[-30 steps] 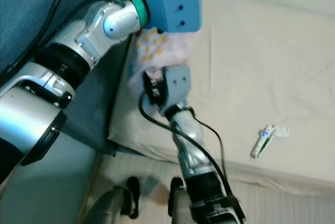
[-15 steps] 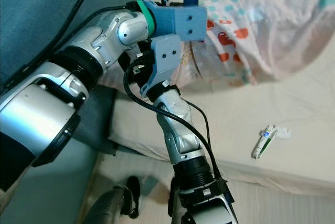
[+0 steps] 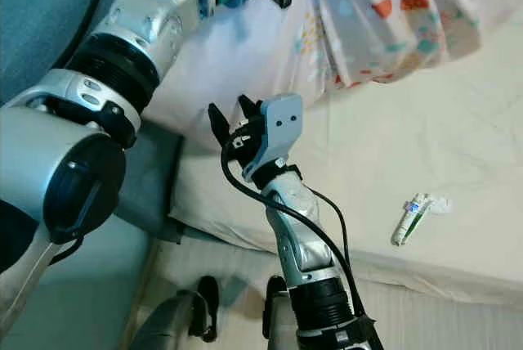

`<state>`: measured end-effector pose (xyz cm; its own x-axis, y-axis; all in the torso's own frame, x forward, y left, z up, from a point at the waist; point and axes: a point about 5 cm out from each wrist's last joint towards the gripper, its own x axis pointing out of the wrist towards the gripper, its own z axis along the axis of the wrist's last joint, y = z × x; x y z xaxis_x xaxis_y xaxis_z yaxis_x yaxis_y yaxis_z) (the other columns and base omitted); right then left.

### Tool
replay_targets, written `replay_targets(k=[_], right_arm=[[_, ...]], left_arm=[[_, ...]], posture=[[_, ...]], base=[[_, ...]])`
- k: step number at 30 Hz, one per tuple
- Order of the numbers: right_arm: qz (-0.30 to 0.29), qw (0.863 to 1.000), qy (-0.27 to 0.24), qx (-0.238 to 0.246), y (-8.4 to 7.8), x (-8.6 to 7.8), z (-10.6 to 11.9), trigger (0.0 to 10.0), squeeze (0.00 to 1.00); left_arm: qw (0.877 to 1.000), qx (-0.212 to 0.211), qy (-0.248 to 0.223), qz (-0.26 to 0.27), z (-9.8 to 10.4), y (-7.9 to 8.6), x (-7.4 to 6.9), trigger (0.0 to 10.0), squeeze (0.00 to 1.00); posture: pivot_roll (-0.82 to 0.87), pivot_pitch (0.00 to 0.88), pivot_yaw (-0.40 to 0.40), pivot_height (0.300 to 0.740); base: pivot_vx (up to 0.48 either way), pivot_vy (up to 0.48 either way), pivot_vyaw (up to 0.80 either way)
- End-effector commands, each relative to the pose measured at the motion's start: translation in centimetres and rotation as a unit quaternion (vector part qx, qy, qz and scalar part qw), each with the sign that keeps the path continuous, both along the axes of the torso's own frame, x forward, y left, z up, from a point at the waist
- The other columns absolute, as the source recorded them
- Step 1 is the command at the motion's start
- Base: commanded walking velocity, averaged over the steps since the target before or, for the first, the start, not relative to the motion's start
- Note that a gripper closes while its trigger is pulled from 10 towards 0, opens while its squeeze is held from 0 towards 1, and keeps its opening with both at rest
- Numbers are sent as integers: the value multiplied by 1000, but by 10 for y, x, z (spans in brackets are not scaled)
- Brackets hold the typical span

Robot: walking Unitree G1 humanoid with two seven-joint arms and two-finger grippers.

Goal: Clean up the room

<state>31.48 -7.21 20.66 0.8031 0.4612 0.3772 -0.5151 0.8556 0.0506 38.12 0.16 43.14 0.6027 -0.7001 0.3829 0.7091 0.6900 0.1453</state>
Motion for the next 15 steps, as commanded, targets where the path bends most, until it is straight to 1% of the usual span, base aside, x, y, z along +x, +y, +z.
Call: replay_targets(k=[1, 3, 4, 5, 6, 7, 8, 9, 10, 11, 12, 14, 15], right_arm=[[-5, 1000, 12, -4, -2, -2, -6, 10000, 0], [-6, 1000, 14, -5, -3, -3, -7, 10000, 0], [-6, 1000, 14, -5, -3, -3, -7, 10000, 0], [-6, 1000, 16, -5, -3, -3, -8, 10000, 0], [-7, 1000, 18, -6, -3, -2, -9, 10000, 0], [-7, 1000, 18, -6, -3, -2, -9, 10000, 0], [-7, 1000, 19, -6, -4, -2, -10, 10000, 0], [-8, 1000, 20, -6, -4, -2, -10, 10000, 0], [-8, 1000, 20, -6, -4, -2, -10, 10000, 0], [-9, 1000, 23, -6, -4, -2, -12, 10000, 0], [-9, 1000, 25, -6, -3, -2, -13, 10000, 0], [-9, 1000, 25, -6, -3, -2, -13, 10000, 0], [-9, 1000, 27, -7, -3, -3, -15, 10000, 0]], left_arm=[[995, -67, -61, -40, 55, -4, -27, 0, 0], [994, -80, -57, -37, 63, -2, -29, 0, 0], [994, -80, -57, -37, 63, -2, -29, 0, 0], [996, -81, -36, -24, 58, -3, -26, 0, 0], [998, -61, 4, -1, 38, -10, -16, 0, 0], [998, -61, 4, -1, 38, -10, -16, 0, 0], [999, -49, 24, 5, 26, -14, -12, 0, 0], [998, -41, 56, 10, 10, -20, -7, 0, 0], [998, -41, 56, 10, 10, -20, -7, 0, 0], [987, -24, 159, 29, -43, -32, 5, 0, 0], [979, -17, 199, 33, -65, -37, 7, 0, 0], [979, -17, 199, 33, -65, -37, 7, 0, 0], [969, -18, 244, 33, -88, -42, 8, 0, 0]], posture=[[-87, 211, 94, 740], [-85, 209, 94, 740], [-85, 209, 94, 740], [-83, 208, 95, 740], [-85, 207, 96, 740], [-85, 207, 96, 740], [-85, 207, 96, 740], [-83, 206, 96, 740], [-83, 206, 96, 740], [-85, 209, 99, 740], [-86, 208, 101, 740], [-86, 208, 101, 740], [-94, 211, 106, 740]], base=[[0, 0, 0], [0, 0, 0], [0, 0, 0], [0, 0, 0], [0, 0, 0], [0, 0, 0], [0, 0, 0], [0, 0, 0], [0, 0, 0], [0, 0, 0], [0, 0, 0], [0, 0, 0], [0, 0, 0]])
